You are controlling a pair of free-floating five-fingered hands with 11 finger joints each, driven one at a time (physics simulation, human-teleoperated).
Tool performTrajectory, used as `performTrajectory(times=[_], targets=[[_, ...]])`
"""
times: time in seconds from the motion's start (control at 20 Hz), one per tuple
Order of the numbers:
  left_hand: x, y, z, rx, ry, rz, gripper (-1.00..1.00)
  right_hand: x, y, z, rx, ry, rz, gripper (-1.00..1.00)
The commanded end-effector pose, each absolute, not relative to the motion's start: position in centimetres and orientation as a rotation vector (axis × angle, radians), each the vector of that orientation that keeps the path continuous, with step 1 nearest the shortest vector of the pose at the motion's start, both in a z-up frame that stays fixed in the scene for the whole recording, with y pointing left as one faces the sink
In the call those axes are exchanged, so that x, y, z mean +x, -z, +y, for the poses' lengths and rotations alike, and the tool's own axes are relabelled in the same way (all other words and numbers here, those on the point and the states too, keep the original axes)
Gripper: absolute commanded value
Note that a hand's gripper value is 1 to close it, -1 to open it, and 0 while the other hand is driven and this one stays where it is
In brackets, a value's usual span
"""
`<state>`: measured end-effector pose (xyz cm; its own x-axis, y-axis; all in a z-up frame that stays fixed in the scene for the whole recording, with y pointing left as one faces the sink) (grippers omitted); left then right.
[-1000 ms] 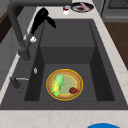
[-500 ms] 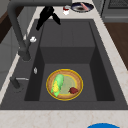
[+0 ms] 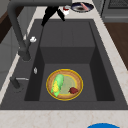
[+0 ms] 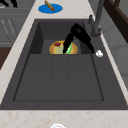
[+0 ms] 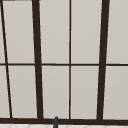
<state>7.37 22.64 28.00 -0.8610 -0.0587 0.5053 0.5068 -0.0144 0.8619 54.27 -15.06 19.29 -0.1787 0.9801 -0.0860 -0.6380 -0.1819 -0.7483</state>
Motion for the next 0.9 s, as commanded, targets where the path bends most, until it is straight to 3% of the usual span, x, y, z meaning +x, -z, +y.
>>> performTrajectory(times=[0.0, 0.85], targets=[[7.4, -28.0, 22.6, -0.465, 1.931, -1.873, 0.00, 53.4, -19.5, -17.1, -0.680, -1.620, -0.714, -1.00], [7.4, -28.0, 22.6, -0.465, 1.931, -1.873, 0.00, 50.4, -20.3, -27.3, -0.660, -1.619, -0.775, -1.00]])
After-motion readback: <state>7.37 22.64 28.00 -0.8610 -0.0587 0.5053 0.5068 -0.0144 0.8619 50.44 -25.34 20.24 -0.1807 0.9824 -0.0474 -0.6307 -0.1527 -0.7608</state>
